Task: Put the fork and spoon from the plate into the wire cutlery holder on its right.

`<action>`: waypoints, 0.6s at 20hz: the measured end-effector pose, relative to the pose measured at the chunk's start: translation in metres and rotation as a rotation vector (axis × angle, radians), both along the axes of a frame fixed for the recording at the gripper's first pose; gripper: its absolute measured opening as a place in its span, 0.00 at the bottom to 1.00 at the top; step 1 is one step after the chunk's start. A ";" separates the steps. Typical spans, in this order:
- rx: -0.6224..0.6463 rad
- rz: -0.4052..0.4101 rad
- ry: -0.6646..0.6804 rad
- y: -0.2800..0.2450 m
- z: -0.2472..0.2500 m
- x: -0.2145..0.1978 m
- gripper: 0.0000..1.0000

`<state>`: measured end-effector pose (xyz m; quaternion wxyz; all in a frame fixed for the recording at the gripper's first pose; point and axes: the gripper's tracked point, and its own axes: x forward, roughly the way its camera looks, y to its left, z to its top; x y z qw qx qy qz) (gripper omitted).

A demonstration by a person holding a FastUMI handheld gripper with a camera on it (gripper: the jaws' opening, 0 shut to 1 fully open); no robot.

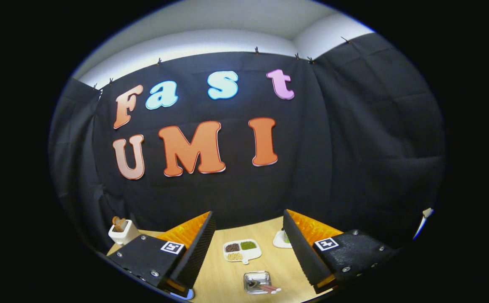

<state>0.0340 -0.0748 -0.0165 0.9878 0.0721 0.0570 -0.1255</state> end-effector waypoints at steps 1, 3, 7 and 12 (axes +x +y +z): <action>-0.031 -0.006 -0.034 0.000 0.011 -0.002 0.97; -0.059 -0.023 -0.104 0.000 0.032 -0.006 0.97; -0.128 -0.056 -0.213 0.003 0.064 -0.007 0.98; -0.199 -0.106 -0.198 0.002 0.071 -0.020 0.98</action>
